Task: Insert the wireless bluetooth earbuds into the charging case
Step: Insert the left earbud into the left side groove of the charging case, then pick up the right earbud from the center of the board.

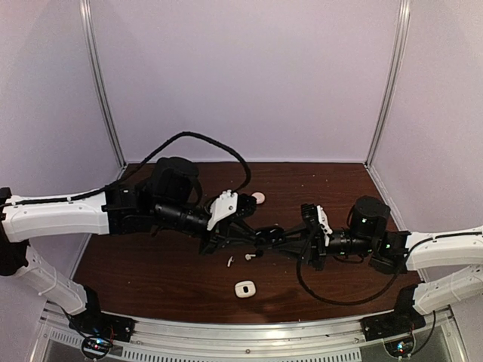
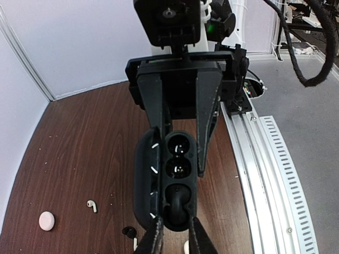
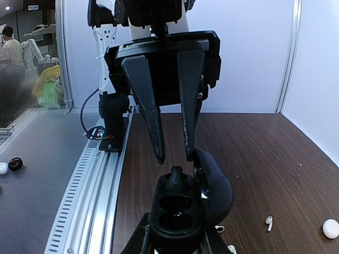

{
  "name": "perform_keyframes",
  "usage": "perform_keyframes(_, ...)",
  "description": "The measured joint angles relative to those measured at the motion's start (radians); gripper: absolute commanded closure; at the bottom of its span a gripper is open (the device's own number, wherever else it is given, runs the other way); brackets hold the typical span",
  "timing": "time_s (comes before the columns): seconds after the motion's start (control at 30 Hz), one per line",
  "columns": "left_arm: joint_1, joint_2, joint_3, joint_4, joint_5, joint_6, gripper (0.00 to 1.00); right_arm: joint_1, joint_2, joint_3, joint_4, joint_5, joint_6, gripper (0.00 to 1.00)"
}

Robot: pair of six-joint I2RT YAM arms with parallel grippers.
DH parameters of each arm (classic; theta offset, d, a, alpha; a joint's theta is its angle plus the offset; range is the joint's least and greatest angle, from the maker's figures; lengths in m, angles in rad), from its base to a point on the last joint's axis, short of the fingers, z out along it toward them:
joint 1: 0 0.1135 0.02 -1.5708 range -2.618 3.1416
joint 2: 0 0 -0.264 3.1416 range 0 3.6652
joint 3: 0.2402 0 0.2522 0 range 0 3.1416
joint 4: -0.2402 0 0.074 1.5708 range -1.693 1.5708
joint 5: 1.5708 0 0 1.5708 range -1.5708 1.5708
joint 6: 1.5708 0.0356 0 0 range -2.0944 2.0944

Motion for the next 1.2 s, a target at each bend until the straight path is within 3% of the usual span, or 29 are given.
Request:
perform_keyframes(0.37,0.049,-0.06,-0.085,0.117,-0.021,-0.084,0.79,-0.013,-0.019,-0.042,0.061,0.043,0.08,1.0)
perform_keyframes(0.6,0.129,-0.048,-0.144,0.186,-0.059,-0.164,0.8,-0.114,-0.047,-0.11,0.139,0.057,0.185,1.0)
perform_keyframes(1.0,0.132,0.195,-0.137,0.22,-0.112,-0.169,0.84,-0.254,-0.163,-0.185,0.153,0.116,0.299,1.0)
perform_keyframes(1.2,0.103,0.381,-0.014,0.201,-0.151,-0.192,0.85,-0.322,-0.2,-0.193,0.12,0.162,0.336,1.0)
